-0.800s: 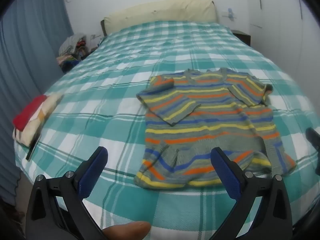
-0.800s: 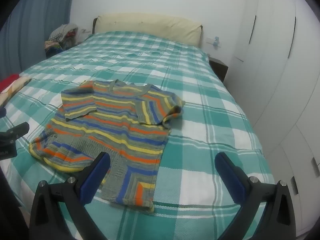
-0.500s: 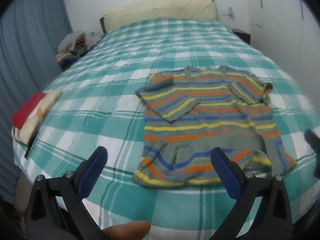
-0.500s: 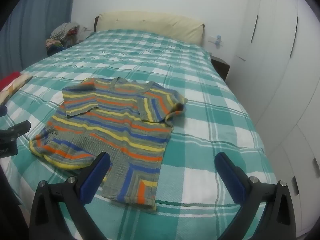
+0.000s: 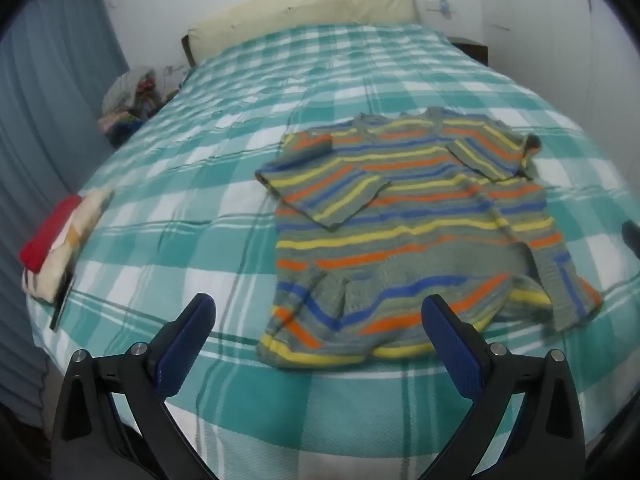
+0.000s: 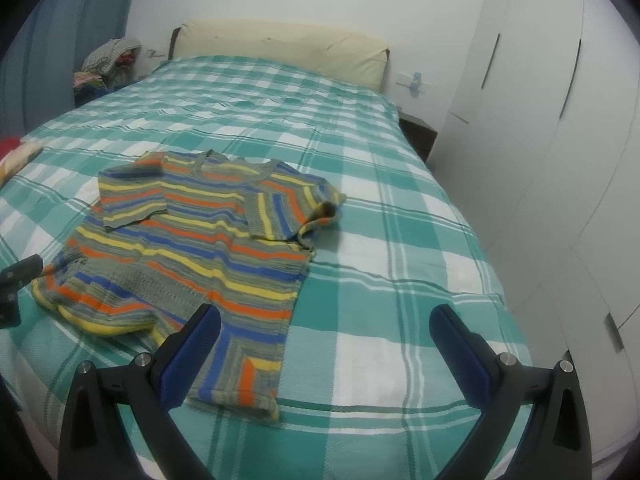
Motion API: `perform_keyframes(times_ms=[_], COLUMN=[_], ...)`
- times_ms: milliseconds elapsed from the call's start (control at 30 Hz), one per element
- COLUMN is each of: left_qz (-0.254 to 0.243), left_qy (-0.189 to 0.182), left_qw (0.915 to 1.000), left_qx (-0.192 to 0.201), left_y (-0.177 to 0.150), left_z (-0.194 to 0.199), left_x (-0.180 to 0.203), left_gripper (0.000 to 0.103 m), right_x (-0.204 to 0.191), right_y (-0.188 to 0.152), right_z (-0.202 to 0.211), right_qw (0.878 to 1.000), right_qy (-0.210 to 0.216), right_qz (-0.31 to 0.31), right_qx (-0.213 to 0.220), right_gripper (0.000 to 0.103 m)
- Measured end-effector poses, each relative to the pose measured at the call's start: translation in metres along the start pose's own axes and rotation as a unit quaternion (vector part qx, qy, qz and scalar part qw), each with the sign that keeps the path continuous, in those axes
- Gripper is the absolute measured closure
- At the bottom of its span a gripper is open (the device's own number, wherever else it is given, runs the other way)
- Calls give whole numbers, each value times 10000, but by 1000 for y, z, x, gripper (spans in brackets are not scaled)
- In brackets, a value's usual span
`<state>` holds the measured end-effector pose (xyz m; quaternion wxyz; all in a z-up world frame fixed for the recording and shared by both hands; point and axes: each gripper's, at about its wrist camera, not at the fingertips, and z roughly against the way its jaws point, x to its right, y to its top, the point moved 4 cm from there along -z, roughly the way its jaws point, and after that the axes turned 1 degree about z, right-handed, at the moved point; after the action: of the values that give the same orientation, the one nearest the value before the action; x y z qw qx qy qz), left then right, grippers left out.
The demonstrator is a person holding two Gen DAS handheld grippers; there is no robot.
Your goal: Fold small clothes
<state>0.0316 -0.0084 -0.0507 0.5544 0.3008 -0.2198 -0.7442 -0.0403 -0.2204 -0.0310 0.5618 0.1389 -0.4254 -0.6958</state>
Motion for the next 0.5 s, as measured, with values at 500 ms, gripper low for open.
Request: perform_keyframes(times_ms=[500], left_qz=[-173], left_qy=[-593], left_qw=[9981], left_qx=[-85], left_y=[-3], left_z=[-4], left_x=[12], left_gripper=[0], right_x=[2], right_y=[-4], right_z=[-5], right_qw=[9999], right_qy=[-108], right_qz=[36], right_qx=[-51], right_gripper=[0])
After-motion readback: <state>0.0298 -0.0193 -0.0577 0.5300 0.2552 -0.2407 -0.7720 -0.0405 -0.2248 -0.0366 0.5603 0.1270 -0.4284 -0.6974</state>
